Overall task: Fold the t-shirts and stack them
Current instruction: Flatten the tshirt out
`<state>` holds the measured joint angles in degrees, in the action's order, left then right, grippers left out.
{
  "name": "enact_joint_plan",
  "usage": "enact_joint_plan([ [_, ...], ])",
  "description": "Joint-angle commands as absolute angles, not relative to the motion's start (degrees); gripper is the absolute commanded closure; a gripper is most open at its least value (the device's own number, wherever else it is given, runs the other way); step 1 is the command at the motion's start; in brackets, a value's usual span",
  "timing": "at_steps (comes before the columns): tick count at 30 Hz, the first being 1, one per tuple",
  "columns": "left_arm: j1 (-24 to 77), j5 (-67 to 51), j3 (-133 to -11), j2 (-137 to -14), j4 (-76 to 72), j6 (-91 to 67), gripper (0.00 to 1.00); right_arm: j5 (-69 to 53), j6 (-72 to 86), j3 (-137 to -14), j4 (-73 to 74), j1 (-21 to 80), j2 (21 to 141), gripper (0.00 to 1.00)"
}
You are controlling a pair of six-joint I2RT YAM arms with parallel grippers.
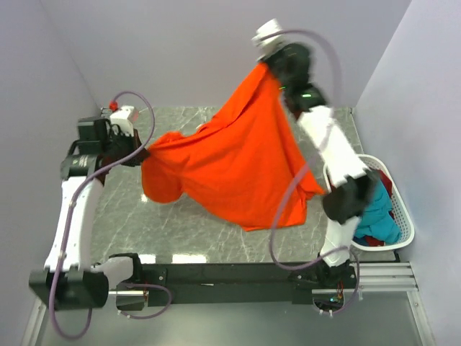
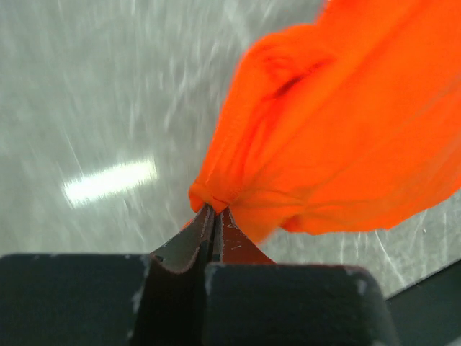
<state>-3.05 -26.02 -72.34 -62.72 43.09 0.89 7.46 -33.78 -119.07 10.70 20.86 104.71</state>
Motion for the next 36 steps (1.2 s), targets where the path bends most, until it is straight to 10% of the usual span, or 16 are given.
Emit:
enact_joint_plan([
  [1,-4.74,-19.00,-70.05,-66.61,44.74,-6.48,1.00,11.15,-38.14,-123.64,4.49,26.17,115.37,1.00],
  [6,-12.90,-13.63,-72.15,-78.71,40.52,-11.33,1.00,17.47,-40.33,-143.50,-1.21,30.58,138.22,0.98],
  [10,-20.03,-10.11,-73.56,-87.52,38.49,-12.75,0.94,22.05,-44.99,-137.40,-10.36,33.40,140.63,0.30],
  [12,-22.48,-10.98,-75.93,-93.74,42.43,-10.65,0.64,23.28,-44.74,-130.36,-9.77,33.49,136.68,0.19],
  [14,-24.34,-11.68,-75.42,-95.71,43.06,-9.76,0.33,24.52,-42.90,-126.06,-7.05,33.05,132.39,0.19],
  [16,-26.63,-13.71,-74.10,-95.19,41.85,-6.97,0.27,22.26,-36.52,-125.16,4.26,31.38,127.74,0.19],
  [29,-20.93,-41.61,-66.99,-80.80,61.15,38.73,0.38,-16.24,-16.80,-97.50,52.20,27.87,105.47,0.39],
  [36,8.63,-44.40,-52.92,-65.23,44.88,42.82,0.48,-26.01,-11.96,-94.04,52.47,22.43,111.43,0.59],
])
